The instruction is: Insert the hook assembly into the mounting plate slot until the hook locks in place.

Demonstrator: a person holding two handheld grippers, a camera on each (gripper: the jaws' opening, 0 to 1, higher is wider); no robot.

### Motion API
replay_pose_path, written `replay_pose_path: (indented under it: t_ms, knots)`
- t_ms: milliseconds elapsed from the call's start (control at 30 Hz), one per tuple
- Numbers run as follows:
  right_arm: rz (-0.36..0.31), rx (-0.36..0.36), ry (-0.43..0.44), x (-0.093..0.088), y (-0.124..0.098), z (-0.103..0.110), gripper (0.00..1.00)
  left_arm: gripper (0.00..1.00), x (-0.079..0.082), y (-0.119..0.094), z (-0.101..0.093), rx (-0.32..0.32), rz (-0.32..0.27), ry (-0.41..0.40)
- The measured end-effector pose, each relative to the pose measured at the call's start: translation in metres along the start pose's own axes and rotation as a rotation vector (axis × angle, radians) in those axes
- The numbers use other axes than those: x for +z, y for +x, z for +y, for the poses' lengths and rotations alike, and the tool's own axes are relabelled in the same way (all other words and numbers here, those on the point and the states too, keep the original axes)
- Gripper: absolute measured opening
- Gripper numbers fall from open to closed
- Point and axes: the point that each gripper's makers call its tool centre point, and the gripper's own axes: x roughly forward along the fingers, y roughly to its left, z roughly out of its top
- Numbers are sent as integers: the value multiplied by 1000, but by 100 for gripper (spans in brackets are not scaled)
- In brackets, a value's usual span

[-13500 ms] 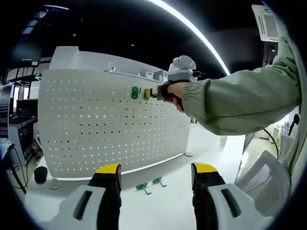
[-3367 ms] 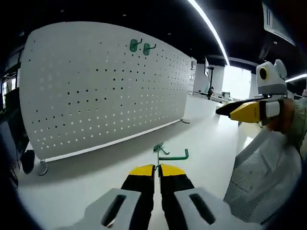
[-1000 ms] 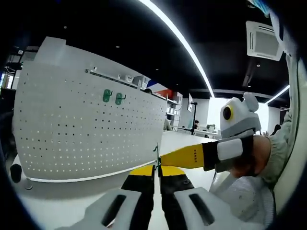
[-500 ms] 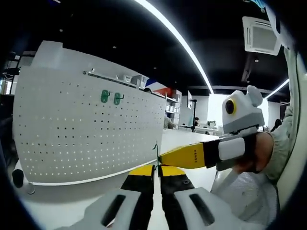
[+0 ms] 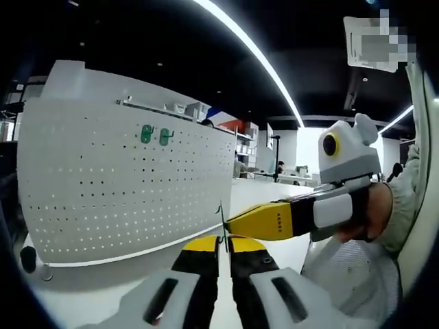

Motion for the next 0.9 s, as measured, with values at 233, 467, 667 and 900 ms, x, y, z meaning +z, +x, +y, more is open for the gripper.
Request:
replay_pose_path:
  t_ms: [233,467,667,900]
  knots:
    - [-2,-4,-15,2,0,0,1,10,1,0,-3,-9,5,9]
    - [-2,-8,-11,2,0,-2,1,22,-2,1,-7,-15,25,22]
    - [-5,-7,-16,4,0,-2,1,15,-1,0,-10,-30,22,27]
    - [-5,0,-26,4,1,1,1,4,0,-2,0,-1,14,-24]
